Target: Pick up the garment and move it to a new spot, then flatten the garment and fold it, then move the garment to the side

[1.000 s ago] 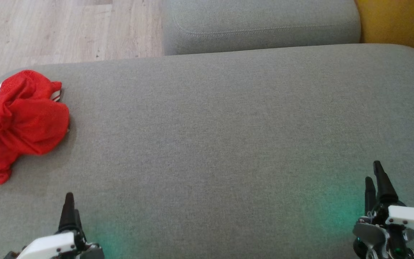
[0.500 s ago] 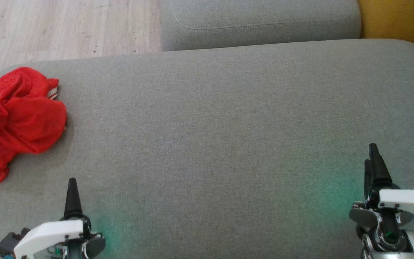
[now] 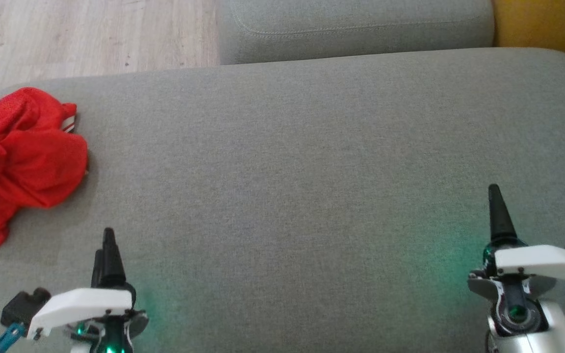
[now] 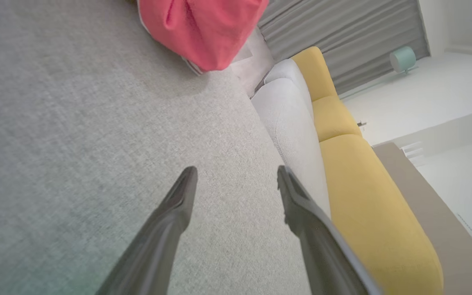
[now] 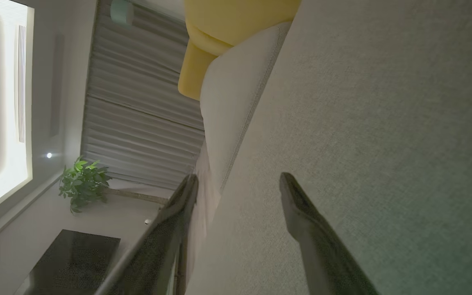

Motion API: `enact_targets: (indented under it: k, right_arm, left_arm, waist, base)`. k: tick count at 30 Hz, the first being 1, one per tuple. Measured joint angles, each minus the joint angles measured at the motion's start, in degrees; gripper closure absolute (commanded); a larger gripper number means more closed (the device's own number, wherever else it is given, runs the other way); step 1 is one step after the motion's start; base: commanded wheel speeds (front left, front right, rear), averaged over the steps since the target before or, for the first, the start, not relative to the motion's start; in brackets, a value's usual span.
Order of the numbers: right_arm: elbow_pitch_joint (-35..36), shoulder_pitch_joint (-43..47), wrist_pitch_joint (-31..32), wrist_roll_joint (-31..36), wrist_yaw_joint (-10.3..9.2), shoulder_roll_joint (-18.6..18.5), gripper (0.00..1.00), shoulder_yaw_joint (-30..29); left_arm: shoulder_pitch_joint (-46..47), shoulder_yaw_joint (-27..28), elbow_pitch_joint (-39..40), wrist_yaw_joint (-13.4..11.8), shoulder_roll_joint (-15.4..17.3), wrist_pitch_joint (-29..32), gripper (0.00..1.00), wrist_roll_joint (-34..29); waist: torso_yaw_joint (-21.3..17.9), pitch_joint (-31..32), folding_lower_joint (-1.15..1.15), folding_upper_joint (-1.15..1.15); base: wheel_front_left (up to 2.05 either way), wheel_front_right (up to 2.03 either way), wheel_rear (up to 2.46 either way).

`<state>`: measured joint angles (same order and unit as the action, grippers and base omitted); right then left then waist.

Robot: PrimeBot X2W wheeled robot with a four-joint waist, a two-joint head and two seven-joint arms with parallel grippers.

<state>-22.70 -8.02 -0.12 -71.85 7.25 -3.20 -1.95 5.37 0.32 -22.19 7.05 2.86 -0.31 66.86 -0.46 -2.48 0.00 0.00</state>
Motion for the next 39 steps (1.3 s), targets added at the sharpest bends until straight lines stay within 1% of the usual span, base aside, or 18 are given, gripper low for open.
enact_targets:
  k: [6,15,17,24,25,29,33,39]
  right_arm:
    - [-0.59,-2.04,-1.01,5.25,0.0,0.03,0.0,1.89]
    - [-2.48,-3.47,-2.45,14.13,0.0,0.29,0.0,2.41]
    - [-3.27,-3.76,-2.99,17.18,0.0,0.45,0.0,2.98]
    - [-5.12,-6.51,-4.24,24.16,0.0,0.53,0.0,3.69]
    - [-5.12,-6.51,-4.24,24.16,0.0,0.53,0.0,3.69]
    - [-6.5,-7.79,-4.87,28.06,0.0,0.53,0.0,4.11]
    - [-7.46,-8.12,-5.46,31.95,0.0,0.54,0.0,4.98]
    - [-8.18,-8.12,-6.21,37.91,0.0,0.54,0.0,5.11]
  left_arm:
    - [0.86,-1.01,-0.35,0.01,0.15,-0.93,0.0,-5.49]
    - [1.72,-2.41,-1.44,-0.08,0.36,-2.32,0.0,-13.72]
    - [1.77,-2.86,-1.81,-0.58,0.42,-2.85,0.0,-16.21]
    - [3.19,-4.76,-3.1,-1.11,1.04,-4.1,0.0,-22.47]
    - [3.19,-4.76,-3.1,-1.11,1.04,-4.1,0.0,-22.47]
    - [4.55,-6.44,-4.1,-1.6,1.82,-4.82,0.0,-26.36]
    - [4.99,-7.95,-5.42,-2.72,2.04,-5.37,0.0,-29.75]
    - [4.99,-9.27,-6.21,-5.63,2.19,-6.36,0.0,-33.95]
  waist:
    - [-0.25,-0.26,0.0,0.0]
    - [-0.69,-0.67,0.0,0.0]
    - [-0.71,-0.74,0.0,0.0]
    - [-0.77,-1.07,0.0,0.0]
    - [-0.77,-1.07,0.0,0.0]
    - [-0.84,-1.2,0.0,0.0]
    - [-1.04,-1.32,0.0,0.0]
    - [-1.22,-1.44,0.0,0.0]
  base:
    - [0.0,0.0,0.0]
    - [0.0,0.0,0.0]
    - [0.0,0.0,0.0]
    - [0.0,0.0,0.0]
    - [0.0,0.0,0.0]
    - [0.0,0.0,0.0]
    - [0.0,0.0,0.0]
    - [0.0,0.0,0.0]
